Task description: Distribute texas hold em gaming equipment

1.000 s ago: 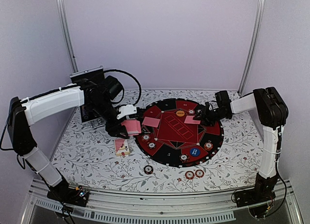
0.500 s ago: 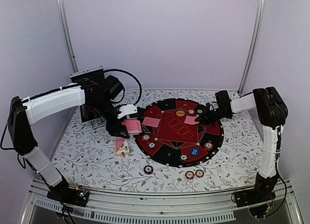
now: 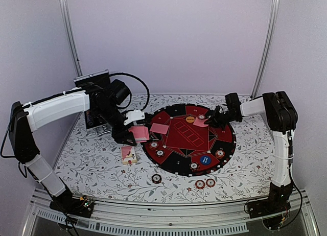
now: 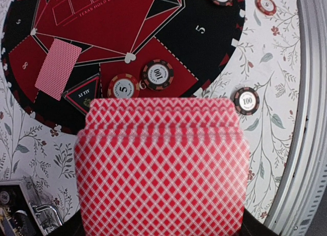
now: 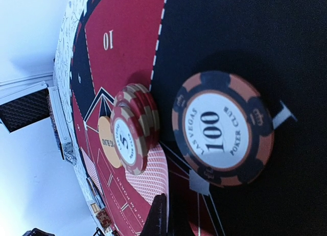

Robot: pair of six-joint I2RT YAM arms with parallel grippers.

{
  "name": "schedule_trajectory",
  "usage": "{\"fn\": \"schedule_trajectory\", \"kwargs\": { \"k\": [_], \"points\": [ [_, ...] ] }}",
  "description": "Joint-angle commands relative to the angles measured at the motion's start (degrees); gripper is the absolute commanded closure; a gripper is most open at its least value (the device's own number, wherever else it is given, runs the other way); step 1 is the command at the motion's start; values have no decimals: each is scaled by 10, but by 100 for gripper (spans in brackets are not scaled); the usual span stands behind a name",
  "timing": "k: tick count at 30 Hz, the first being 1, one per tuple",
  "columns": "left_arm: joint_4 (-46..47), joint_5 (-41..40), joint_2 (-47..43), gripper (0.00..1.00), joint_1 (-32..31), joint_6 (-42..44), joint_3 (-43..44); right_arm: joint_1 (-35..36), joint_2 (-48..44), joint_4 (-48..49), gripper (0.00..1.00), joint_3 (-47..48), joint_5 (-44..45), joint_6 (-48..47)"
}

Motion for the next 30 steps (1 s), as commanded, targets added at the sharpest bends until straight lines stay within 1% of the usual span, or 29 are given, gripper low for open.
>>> {"fn": "schedule_trajectory", "kwargs": {
  "k": [1, 5, 7, 8, 11, 12, 14, 18, 25, 30],
  "points": [
    [0, 5, -1, 100, -1, -4, 5, -4, 21, -3, 99, 22, 15, 7],
    [0, 4, 0, 100, 0, -4, 5, -4, 29, 5, 99, 23, 14, 12],
    [-1, 4, 0, 100, 0, -3, 4, -2, 31, 6, 96, 20, 10, 12],
    [-1, 4, -1, 100, 0, -3, 4, -3, 30, 6, 94, 16, 11, 12],
    [0, 4, -1, 100, 0, -4, 4, -2, 22, 8, 72, -4, 17, 9],
    [0, 4, 0, 100, 0, -4, 4, -2, 16, 9, 67, -12, 19, 8],
    [0, 6, 1, 100, 0, -4, 5, -2, 8, 11, 60, -25, 23, 5],
    [-1, 7, 1, 100, 0, -4, 7, -2, -19, 13, 50, -52, 31, -1],
    [-4, 8, 2, 100, 0, -3, 11, -2, -82, -46, 38, -87, 86, -37],
    [-5, 11, 3, 100, 0, -3, 11, -3, -129, -81, 34, -103, 117, -65]
  ]
}}
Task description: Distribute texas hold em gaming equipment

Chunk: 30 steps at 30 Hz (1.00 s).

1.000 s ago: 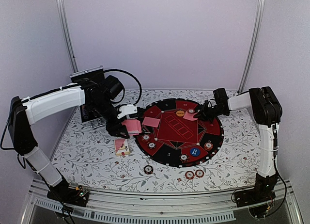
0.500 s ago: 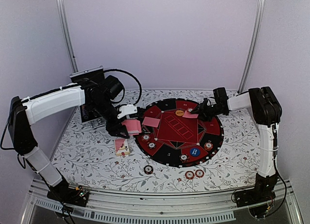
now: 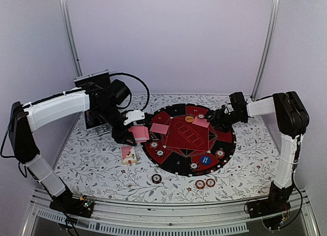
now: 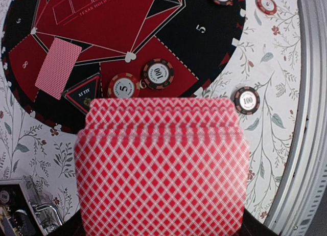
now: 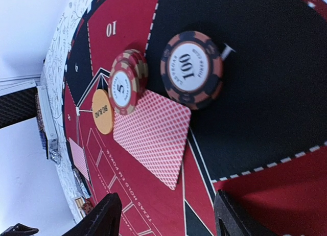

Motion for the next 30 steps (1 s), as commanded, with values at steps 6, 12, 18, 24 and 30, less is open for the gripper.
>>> {"fn": "schedule_trajectory", "kwargs": {
  "k": [6, 12, 18, 24, 30],
  "points": [
    [-4, 13, 1, 100, 0, -3, 12, 5, -105, -62, 30, -47, 42, -34],
    [-4, 13, 5, 100, 0, -4, 15, 77, -159, -45, 18, -45, 29, -9],
    [-3, 15, 4, 100, 1, -6, 17, 158, -189, -13, 11, -43, 23, 20],
    [-3, 20, 6, 100, 2, -7, 18, 246, -169, -22, 1, -14, 10, 35],
    [-3, 20, 2, 100, 3, -9, 18, 298, -144, -22, 1, 19, -1, 20]
  ]
}}
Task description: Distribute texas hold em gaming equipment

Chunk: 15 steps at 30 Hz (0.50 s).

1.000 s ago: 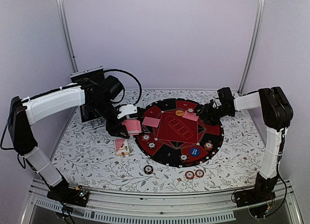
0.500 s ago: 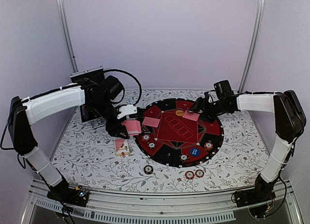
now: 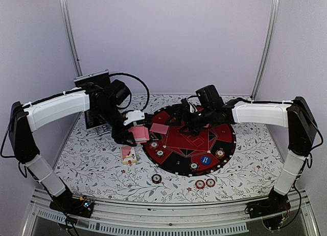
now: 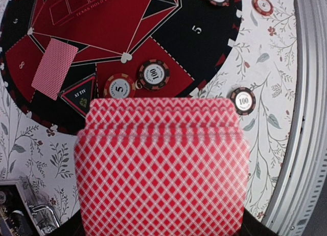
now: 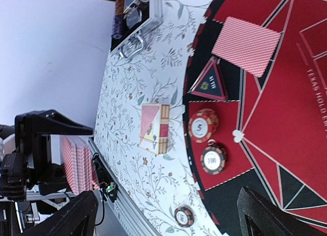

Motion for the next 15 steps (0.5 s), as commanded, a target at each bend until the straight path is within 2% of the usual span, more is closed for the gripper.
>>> {"fn": "schedule_trajectory", "kwargs": {
  "k": [1, 15],
  "points": [
    [2, 12, 2, 100, 3, -6, 18, 25, 12, 22, 1, 14, -23, 4],
    [2, 15, 3, 100, 3, -9, 26, 85, 96, 172, 1, 35, -93, 92]
  ]
}}
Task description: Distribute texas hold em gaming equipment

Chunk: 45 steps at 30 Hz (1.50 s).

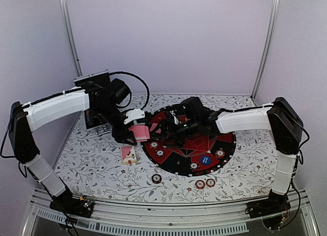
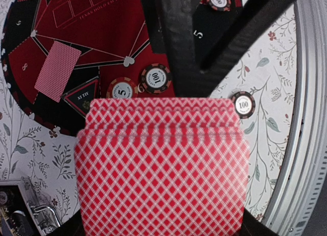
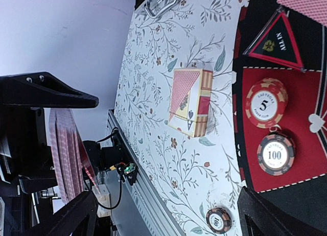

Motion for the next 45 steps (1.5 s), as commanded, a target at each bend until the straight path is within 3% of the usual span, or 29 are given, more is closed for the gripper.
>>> {"fn": "schedule_trajectory", "kwargs": {
  "k": [1, 10, 22, 30, 45],
  "points": [
    [2, 12, 2, 100, 3, -3, 19, 9, 21, 68, 1, 29, -30, 35],
    [0, 11, 1, 100, 3, -3, 14, 9, 18, 95, 1, 11, -42, 55],
    [-2, 12, -3, 100, 3, -3, 14, -23, -12, 18, 1, -31, -2, 36],
    [-2, 14, -2, 100, 2, -4, 14, -29, -48, 81, 1, -41, -37, 41],
    [-3, 16, 0, 100, 1, -7, 23, 5, 35, 161, 1, 31, -91, 96]
  ]
}}
